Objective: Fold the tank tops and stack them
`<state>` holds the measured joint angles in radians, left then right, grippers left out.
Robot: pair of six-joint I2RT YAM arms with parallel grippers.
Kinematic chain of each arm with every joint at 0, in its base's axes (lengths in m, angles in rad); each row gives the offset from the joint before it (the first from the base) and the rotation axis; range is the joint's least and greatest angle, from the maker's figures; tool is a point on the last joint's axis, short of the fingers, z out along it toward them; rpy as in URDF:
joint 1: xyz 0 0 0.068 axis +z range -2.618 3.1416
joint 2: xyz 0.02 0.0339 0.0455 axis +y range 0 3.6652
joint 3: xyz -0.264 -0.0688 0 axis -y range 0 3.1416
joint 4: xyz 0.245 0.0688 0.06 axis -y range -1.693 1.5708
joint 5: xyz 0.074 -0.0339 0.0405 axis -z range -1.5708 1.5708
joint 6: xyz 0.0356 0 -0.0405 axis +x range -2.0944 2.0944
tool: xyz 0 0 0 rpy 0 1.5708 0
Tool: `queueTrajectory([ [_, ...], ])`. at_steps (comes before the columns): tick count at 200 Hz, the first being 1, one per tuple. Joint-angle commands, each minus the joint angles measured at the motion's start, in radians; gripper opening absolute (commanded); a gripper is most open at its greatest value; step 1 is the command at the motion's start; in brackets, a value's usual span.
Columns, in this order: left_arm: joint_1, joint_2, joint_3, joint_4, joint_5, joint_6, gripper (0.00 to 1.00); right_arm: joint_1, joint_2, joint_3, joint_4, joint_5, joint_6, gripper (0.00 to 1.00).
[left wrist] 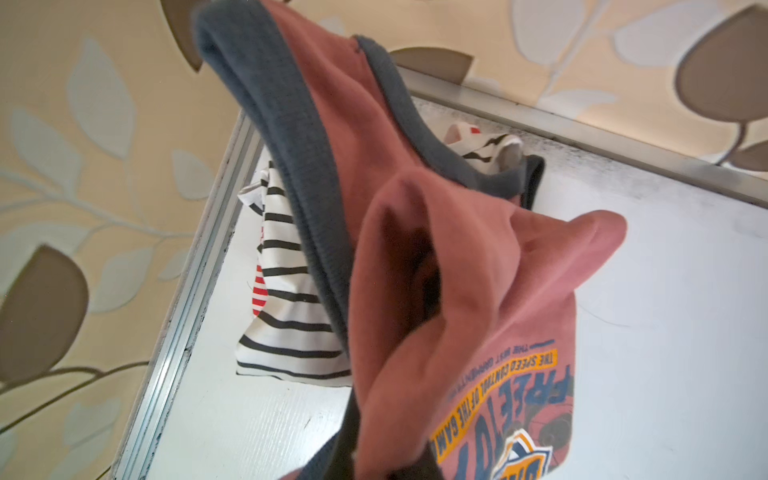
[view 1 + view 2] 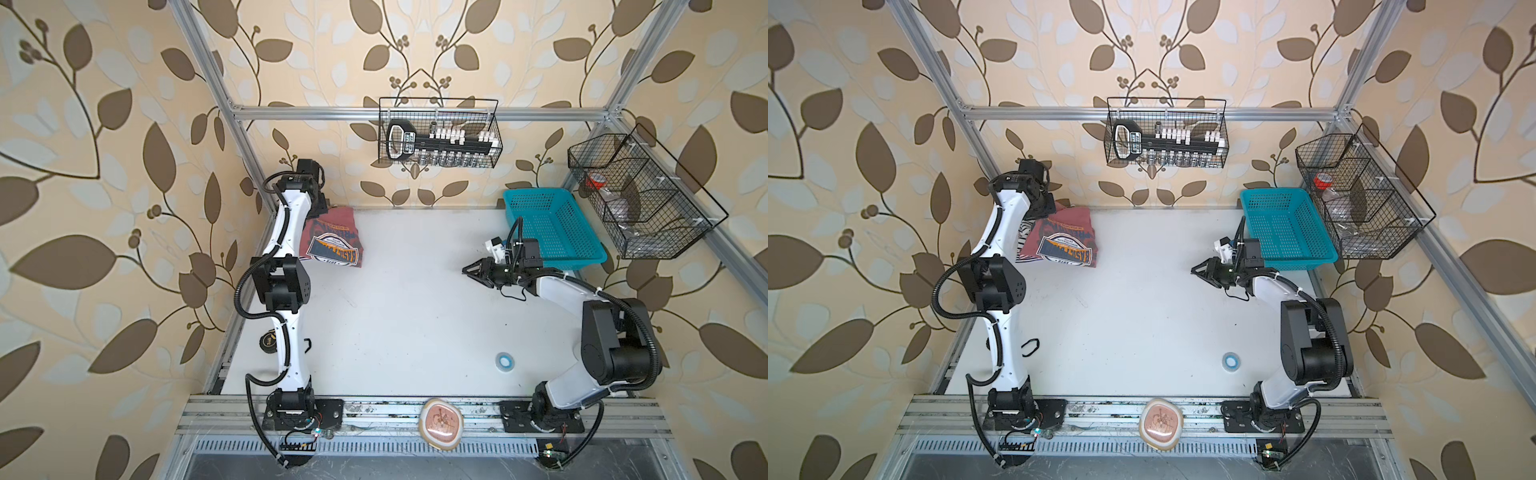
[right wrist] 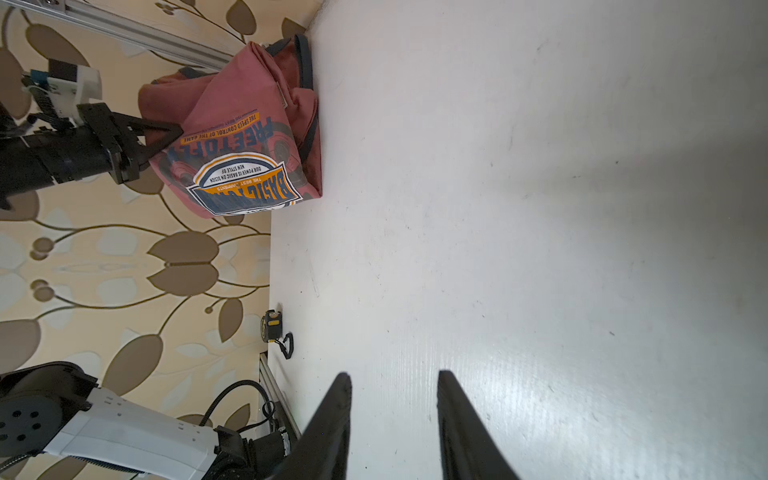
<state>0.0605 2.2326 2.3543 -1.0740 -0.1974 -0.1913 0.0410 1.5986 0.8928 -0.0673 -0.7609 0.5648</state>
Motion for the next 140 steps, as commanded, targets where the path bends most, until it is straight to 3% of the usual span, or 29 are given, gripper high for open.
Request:
queueTrajectory([
  [1, 0.053, -0.094, -0.044, 0.044, 0.004, -0.023, 0.00, 0.000, 0.016, -0.015, 0.013, -0.019, 0.003, 0.35],
  [52, 0.144, -0.112, -0.248, 0.205, 0.056, -0.043, 0.00, 0.011, 0.029, -0.010, 0.012, -0.014, 0.007, 0.35],
  [97, 0.173, 0.006, -0.191, 0.239, 0.113, -0.016, 0.00, 0.032, 0.040, -0.010, 0.008, 0.004, 0.010, 0.35],
  [99, 0.175, 0.009, -0.189, 0.241, 0.112, -0.015, 0.03, 0.033, 0.042, -0.010, 0.008, 0.004, 0.012, 0.35],
  [106, 0.174, 0.019, -0.192, 0.254, 0.109, -0.010, 0.34, 0.036, 0.043, -0.010, 0.008, 0.006, 0.015, 0.35],
  [109, 0.176, 0.023, -0.195, 0.261, 0.109, -0.008, 0.42, 0.037, 0.044, -0.009, 0.008, 0.007, 0.014, 0.35],
  [140, 0.191, 0.039, -0.225, 0.311, 0.094, -0.026, 0.75, 0.051, 0.038, 0.000, -0.008, 0.018, 0.013, 0.35],
])
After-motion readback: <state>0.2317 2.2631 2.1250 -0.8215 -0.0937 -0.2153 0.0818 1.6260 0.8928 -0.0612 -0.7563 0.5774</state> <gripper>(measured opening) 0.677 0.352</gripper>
